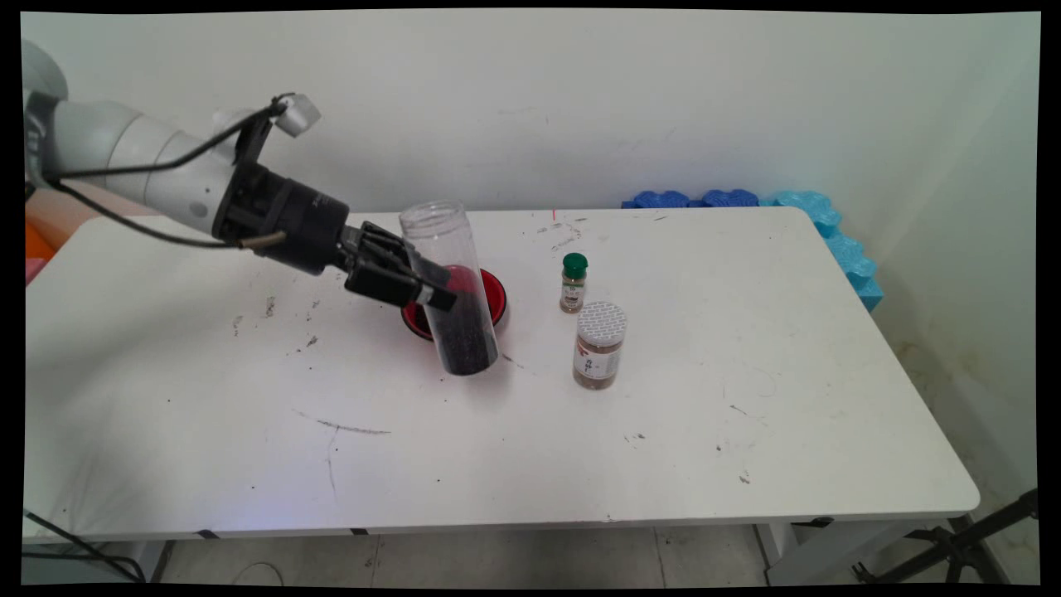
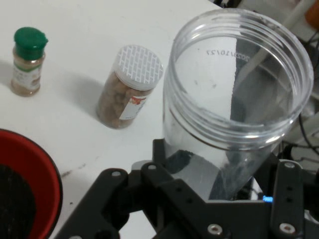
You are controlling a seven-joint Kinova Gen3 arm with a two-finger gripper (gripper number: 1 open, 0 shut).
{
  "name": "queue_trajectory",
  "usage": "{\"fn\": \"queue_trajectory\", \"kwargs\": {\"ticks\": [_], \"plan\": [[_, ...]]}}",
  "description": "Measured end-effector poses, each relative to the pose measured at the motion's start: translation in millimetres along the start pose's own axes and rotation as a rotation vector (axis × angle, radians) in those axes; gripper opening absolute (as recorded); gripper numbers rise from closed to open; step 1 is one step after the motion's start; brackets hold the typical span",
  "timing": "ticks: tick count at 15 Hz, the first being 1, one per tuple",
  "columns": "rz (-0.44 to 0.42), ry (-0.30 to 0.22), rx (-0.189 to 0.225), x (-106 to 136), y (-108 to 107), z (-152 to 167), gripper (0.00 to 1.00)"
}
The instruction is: Pour the black seasoning powder in the red bowl
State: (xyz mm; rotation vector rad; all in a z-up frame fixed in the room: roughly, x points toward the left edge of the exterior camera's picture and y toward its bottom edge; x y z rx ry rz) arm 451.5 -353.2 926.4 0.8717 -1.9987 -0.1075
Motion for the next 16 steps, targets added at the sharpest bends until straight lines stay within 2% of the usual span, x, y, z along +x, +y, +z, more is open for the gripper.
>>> {"fn": "queue_trajectory", "kwargs": {"ticks": [8, 16], "plan": [[-0.327, 0.023, 0.010, 14, -25, -7, 0.00], [-0.759, 0.083, -0.013, 21, -44, -10, 0.00]]}}
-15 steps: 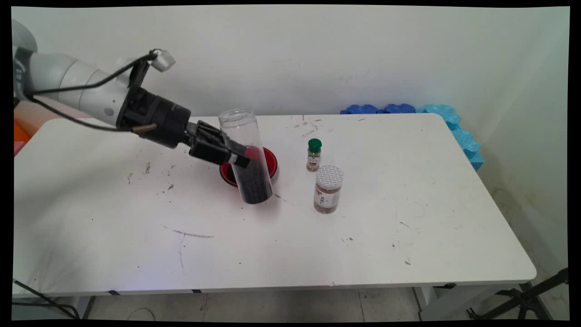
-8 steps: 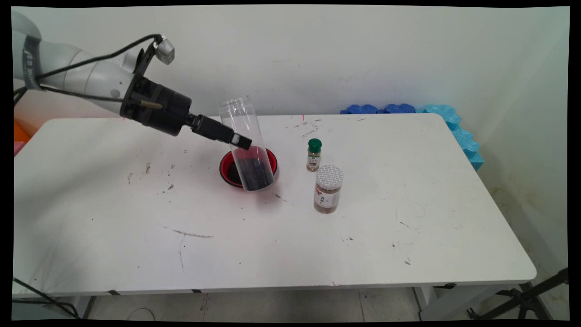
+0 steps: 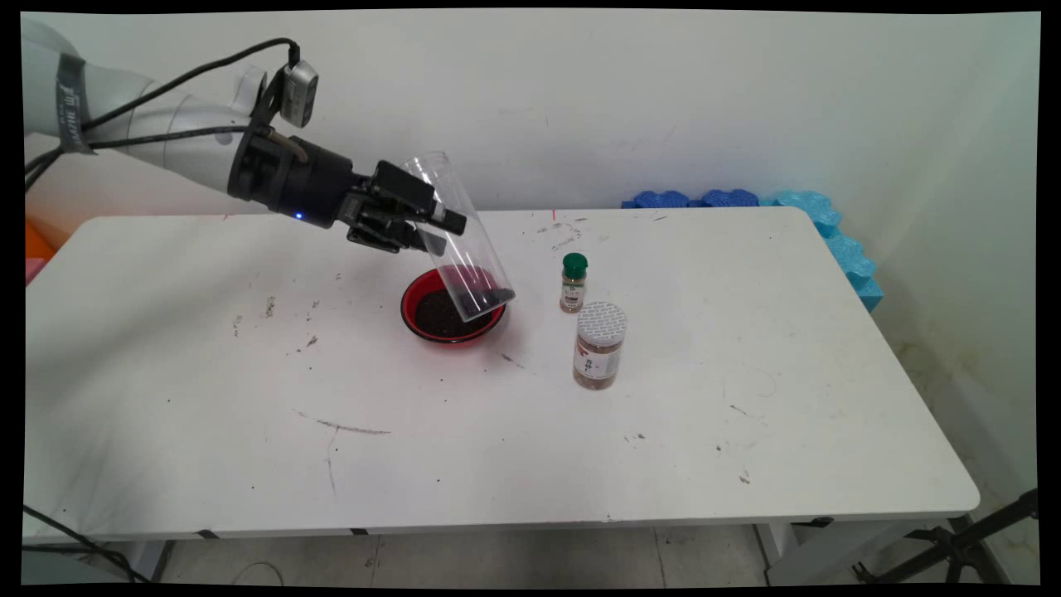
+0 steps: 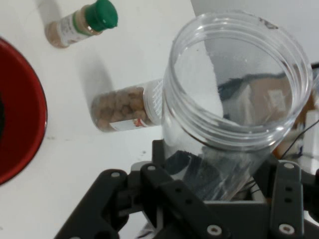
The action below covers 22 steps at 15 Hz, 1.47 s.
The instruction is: Pour the black seasoning powder in the red bowl
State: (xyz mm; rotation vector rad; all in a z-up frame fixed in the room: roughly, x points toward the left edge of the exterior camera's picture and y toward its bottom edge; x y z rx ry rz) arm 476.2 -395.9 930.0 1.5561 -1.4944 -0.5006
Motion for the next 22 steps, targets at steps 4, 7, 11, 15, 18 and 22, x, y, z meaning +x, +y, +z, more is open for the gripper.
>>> {"fn": "queue_trajectory", "kwargs": {"ticks": [4, 7, 11, 15, 18, 22], "plan": [[-0.153, 0.015, -0.010, 3, -3, -1, 0.00], [-0.294, 0.030, -0.021, 5, -7, -2, 0.00], [-0.415, 0.046, -0.038, 8, -10, -3, 0.00], [-0.498, 0.047, -0.054, 9, -11, -2, 0.00], [-0.550, 0.036, -0.064, 7, -12, -1, 0.00], [-0.599, 0.019, -0.075, 4, -14, 4, 0.00]]}}
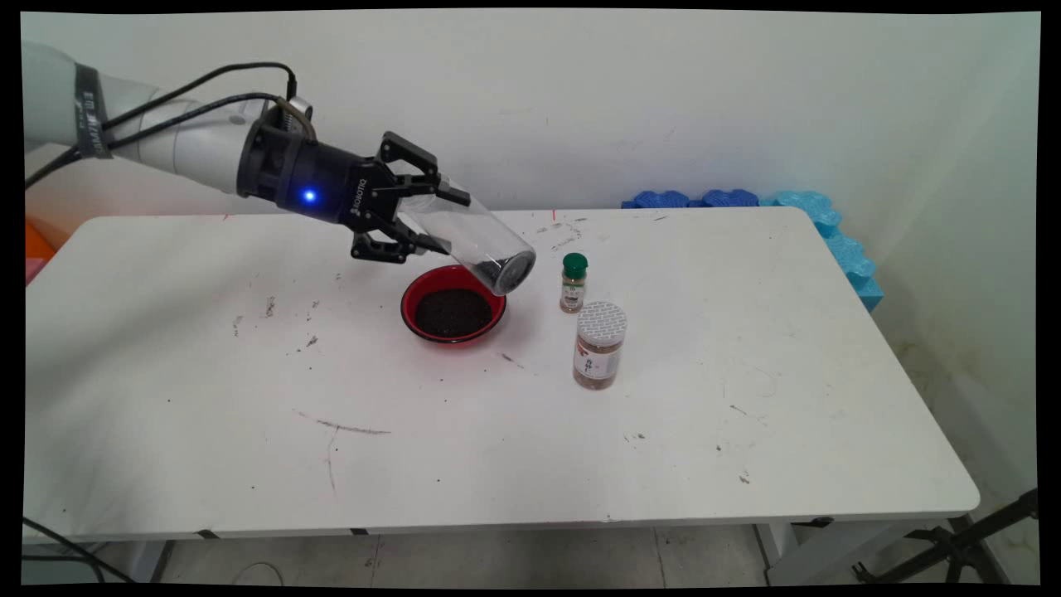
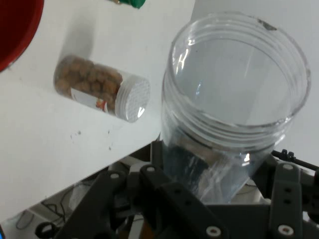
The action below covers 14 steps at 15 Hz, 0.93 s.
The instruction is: Pour the black seasoning powder in the red bowl
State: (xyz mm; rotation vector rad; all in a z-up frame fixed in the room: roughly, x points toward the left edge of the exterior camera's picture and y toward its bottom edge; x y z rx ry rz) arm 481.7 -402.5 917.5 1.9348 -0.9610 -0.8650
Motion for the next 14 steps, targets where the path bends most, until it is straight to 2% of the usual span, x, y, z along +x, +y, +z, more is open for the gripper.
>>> {"fn": "queue_trajectory", "kwargs": {"ticks": [6, 14], "plan": [[-0.099, -0.021, -0.005, 1, -11, 13, 0.00], [-0.314, -0.029, -0.024, 8, -25, 32, 0.00]]}}
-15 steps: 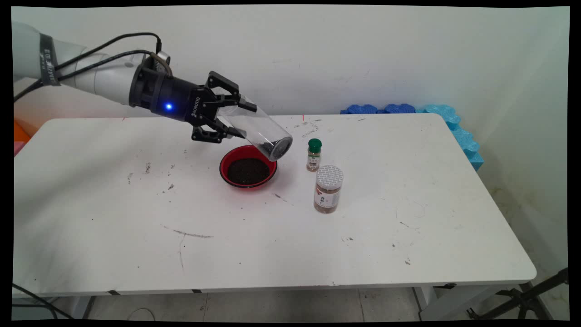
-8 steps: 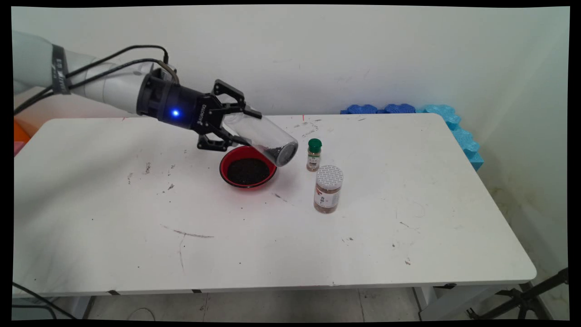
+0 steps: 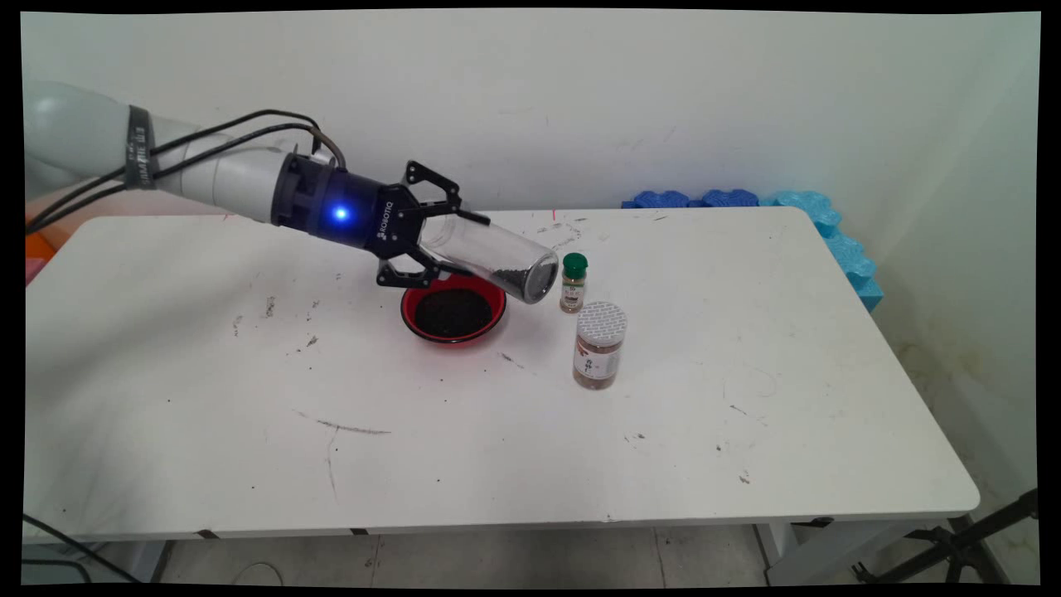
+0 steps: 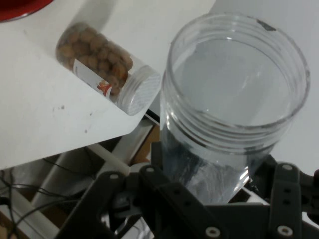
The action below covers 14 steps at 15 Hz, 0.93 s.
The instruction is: Pour the black seasoning powder in the red bowl
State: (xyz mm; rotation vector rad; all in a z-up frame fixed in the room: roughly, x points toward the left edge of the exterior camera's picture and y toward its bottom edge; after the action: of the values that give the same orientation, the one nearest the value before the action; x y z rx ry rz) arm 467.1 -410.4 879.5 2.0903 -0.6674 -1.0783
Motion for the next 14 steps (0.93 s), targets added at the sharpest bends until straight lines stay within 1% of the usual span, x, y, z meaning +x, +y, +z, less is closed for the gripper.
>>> {"fn": "queue_trajectory", "kwargs": {"ticks": [4, 7, 14], "plan": [[-0.098, -0.005, -0.013, 6, -4, 6, 0.00], [-0.148, -0.006, -0.021, 8, -5, 8, 0.00], [-0.305, -0.010, -0.051, 15, -7, 14, 0.00]]}}
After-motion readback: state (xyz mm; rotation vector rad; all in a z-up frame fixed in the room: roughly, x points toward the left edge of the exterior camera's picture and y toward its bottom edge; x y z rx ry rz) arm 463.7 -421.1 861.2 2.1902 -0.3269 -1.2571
